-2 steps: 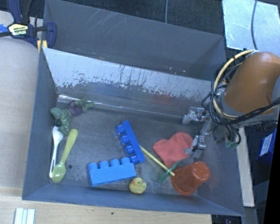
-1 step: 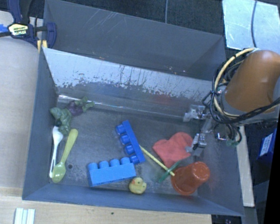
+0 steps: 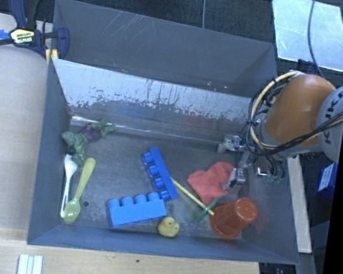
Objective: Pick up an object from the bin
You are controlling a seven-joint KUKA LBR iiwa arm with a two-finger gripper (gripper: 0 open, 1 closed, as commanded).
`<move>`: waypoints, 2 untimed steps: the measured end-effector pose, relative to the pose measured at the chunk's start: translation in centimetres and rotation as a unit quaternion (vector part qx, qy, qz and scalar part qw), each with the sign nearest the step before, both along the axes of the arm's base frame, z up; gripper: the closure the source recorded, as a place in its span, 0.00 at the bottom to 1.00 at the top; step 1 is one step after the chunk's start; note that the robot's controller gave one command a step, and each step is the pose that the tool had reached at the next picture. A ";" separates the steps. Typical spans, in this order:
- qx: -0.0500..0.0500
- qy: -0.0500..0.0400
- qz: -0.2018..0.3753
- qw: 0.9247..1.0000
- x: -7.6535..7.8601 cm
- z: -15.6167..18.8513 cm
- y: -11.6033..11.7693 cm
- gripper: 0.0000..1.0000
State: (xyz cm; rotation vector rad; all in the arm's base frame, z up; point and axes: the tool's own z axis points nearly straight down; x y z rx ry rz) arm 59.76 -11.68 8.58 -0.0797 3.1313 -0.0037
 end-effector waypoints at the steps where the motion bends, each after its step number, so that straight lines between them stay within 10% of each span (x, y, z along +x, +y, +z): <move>1: 0.000 -0.007 -0.035 0.999 -1.0 -1.4 2.9 1.00; 2: 0.000 -0.007 -0.035 0.999 -1.0 -1.4 2.9 1.00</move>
Offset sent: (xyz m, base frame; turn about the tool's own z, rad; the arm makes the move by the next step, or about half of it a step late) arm 0.0000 0.0000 0.0000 0.0000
